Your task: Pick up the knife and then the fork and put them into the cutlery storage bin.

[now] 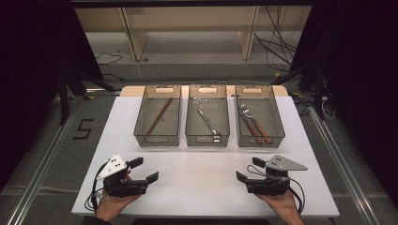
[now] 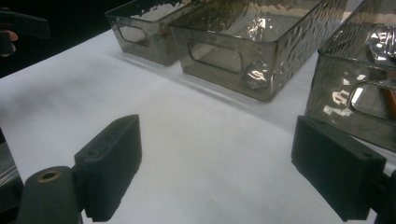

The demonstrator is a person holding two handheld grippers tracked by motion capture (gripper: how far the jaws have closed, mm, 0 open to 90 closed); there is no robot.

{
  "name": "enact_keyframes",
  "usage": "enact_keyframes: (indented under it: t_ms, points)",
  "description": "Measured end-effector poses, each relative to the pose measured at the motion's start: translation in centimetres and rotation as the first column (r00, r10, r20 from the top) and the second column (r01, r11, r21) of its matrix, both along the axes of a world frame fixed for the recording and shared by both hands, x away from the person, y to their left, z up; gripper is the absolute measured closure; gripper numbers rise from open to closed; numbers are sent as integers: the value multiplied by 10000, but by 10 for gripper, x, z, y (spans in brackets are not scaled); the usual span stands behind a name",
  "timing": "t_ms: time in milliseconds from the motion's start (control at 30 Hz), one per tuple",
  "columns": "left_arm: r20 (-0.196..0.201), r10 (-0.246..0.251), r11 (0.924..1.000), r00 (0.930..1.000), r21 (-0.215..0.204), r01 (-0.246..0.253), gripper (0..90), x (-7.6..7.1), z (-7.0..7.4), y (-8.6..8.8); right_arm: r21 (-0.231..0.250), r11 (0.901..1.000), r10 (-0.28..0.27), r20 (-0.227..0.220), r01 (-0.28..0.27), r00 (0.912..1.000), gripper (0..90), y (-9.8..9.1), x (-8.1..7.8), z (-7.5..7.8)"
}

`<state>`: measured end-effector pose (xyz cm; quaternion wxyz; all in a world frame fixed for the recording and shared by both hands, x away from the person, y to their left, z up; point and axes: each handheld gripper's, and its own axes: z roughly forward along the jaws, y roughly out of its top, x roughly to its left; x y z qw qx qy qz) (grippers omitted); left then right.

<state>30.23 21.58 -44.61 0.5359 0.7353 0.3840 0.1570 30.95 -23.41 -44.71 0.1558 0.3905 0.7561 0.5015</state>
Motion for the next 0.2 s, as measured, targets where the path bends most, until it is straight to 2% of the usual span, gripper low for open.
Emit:
enact_keyframes:
  t_ms: [200]
  points:
    - [3, 5, 10000, 10000, 7, -5, 160, 0, 0, 0, -21, 10000, -14, -1, 14, 10000, 166, 0, 0, 0]
